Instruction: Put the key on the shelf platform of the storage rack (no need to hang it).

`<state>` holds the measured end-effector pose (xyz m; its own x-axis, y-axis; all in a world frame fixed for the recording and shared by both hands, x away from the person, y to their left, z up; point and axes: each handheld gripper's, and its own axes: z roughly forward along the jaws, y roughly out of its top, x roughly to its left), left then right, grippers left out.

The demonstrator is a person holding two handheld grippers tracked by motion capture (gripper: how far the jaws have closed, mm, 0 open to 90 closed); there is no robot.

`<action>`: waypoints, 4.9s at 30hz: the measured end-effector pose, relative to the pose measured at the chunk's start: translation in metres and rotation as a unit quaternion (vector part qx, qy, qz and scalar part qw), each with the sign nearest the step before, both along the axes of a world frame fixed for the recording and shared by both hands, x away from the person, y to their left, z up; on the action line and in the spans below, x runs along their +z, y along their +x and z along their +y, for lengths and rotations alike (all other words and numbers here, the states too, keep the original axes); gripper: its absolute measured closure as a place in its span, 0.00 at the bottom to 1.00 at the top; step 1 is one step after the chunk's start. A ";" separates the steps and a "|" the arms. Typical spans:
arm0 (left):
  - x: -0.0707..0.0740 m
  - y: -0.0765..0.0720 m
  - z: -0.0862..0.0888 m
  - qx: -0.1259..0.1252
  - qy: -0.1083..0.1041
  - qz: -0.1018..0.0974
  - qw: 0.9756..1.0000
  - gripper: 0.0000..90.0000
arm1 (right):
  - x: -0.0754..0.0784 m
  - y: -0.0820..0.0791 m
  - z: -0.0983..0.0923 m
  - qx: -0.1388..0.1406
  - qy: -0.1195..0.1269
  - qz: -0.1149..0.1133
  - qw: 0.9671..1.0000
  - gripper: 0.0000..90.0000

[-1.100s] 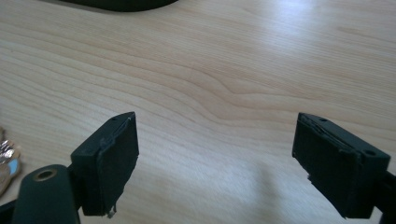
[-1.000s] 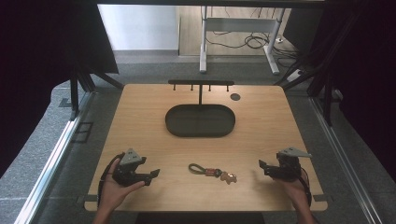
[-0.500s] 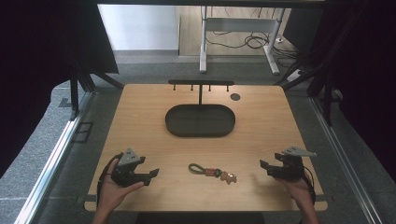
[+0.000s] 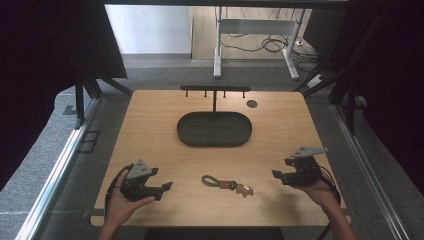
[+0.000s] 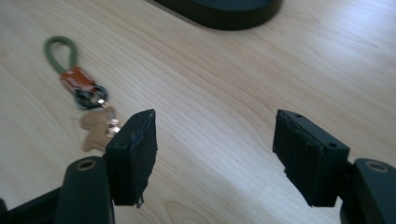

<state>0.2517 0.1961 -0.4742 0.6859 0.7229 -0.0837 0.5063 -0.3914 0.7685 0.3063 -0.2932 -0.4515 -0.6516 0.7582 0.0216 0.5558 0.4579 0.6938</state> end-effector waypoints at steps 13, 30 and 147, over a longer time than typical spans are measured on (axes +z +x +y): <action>0.000 0.000 -0.002 -0.003 0.003 0.001 1.000 0.30 | 0.028 0.015 0.046 0.086 -0.072 0.023 0.993 0.44; 0.003 -0.002 0.002 0.001 0.004 -0.001 1.000 0.30 | 0.027 0.032 0.092 0.153 -0.124 0.067 0.978 0.49; 0.009 -0.002 0.016 0.031 -0.008 -0.001 0.999 0.30 | 0.016 0.044 0.165 0.255 -0.183 0.108 0.943 0.74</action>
